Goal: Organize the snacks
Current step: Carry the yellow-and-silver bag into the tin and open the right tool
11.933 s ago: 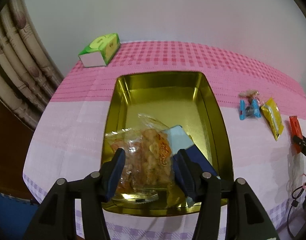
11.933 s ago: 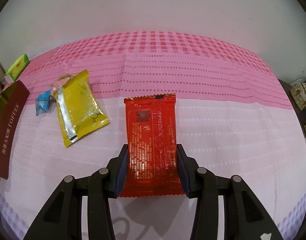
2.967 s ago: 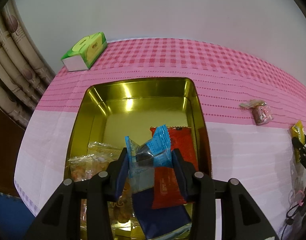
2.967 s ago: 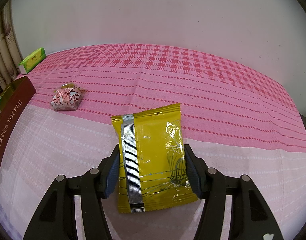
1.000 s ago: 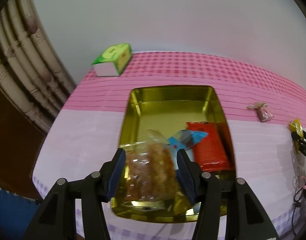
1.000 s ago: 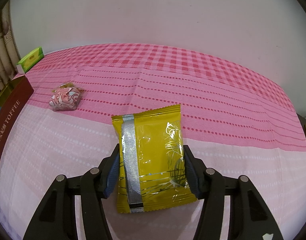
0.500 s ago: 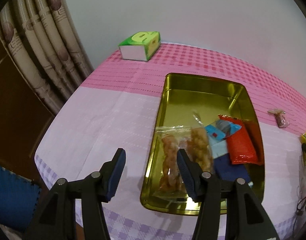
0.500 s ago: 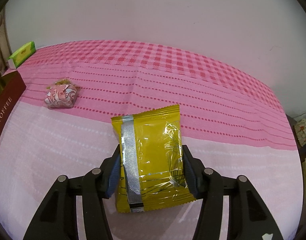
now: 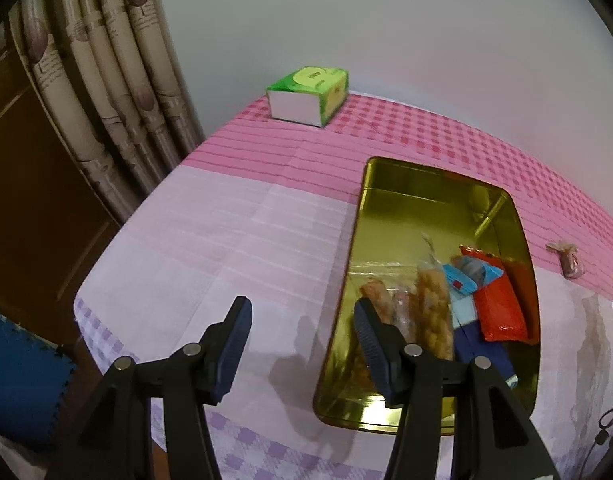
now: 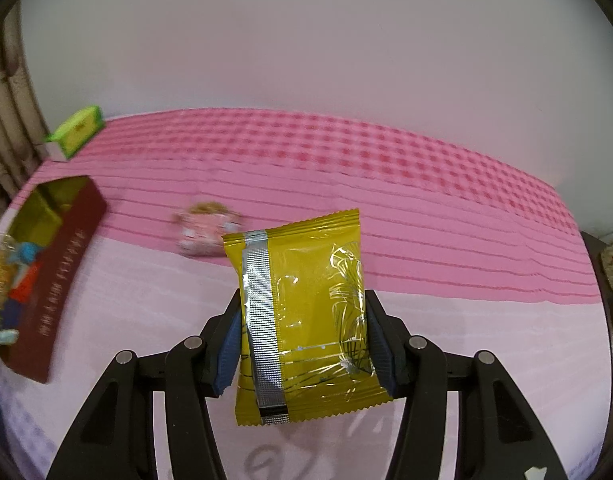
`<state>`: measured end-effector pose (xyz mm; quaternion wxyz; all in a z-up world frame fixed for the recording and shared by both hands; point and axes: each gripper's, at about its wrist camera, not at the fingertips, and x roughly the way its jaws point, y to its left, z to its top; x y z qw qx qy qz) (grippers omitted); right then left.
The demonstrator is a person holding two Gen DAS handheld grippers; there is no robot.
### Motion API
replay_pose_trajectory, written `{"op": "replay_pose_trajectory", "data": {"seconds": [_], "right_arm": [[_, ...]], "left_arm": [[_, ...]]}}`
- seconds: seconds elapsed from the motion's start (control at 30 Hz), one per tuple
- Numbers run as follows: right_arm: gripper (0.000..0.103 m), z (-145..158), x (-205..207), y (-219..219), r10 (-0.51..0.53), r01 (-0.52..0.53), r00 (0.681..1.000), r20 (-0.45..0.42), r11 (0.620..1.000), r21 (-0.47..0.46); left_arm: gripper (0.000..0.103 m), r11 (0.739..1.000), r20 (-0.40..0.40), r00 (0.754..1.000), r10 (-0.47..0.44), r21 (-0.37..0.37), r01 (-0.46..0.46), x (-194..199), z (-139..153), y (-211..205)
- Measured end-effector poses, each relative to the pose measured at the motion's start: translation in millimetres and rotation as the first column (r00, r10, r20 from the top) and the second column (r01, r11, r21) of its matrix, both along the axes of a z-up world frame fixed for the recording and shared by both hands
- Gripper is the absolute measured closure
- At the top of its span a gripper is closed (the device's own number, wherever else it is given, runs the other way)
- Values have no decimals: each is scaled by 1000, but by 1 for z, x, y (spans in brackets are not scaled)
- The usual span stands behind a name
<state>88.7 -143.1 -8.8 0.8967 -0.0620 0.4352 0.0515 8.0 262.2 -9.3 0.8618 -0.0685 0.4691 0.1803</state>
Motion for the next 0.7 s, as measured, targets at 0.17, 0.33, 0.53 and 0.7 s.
{"op": "replay_pose_trajectory", "data": {"seconds": [0.17, 0.33, 0.53, 0.7], "right_arm": [[52, 13, -11, 51, 103, -103, 995, -7, 994, 41], [52, 18, -20, 99, 206, -205, 978, -7, 977, 58], [52, 21, -26, 140, 269, -267, 963, -3, 959, 94], [52, 21, -28, 165, 301, -298, 954, -10, 949, 104]], "left_arm": [[49, 1000, -10, 1000, 24, -7, -25, -1, -1, 7], [48, 999, -9, 999, 34, -9, -34, -2, -1, 9], [48, 999, -12, 999, 46, -15, -46, -2, -2, 13], [48, 998, -20, 998, 65, -24, -65, -3, -4, 17]]}}
